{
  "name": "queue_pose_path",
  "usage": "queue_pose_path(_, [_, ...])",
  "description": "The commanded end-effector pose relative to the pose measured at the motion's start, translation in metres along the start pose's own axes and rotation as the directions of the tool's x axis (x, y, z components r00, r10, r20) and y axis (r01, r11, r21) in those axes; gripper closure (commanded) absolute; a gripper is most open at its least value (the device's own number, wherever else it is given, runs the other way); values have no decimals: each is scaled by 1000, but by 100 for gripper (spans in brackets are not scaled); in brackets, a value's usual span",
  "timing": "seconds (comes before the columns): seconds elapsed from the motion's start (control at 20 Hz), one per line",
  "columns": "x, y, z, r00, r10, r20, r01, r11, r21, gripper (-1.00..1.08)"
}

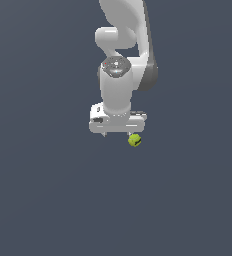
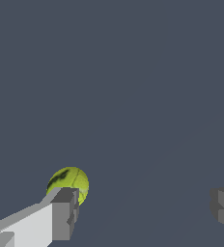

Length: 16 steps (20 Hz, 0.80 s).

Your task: Pick up the object and move it to a goal position.

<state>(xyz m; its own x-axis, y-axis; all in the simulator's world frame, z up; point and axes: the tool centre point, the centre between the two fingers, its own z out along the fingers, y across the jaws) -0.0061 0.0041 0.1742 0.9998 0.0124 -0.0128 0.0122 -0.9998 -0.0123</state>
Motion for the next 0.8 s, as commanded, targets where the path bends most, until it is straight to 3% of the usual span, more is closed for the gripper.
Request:
queue_pose_path(0.0, [0,0,0,1000,0,0,0,1000,0,-92])
queue_pose_path(0.4, [-6,26,12,999,39,18,-39,999,-26,-92])
queue_pose_path(0.75, [-7,25,14,999,38,17,-38,999,-26,-92])
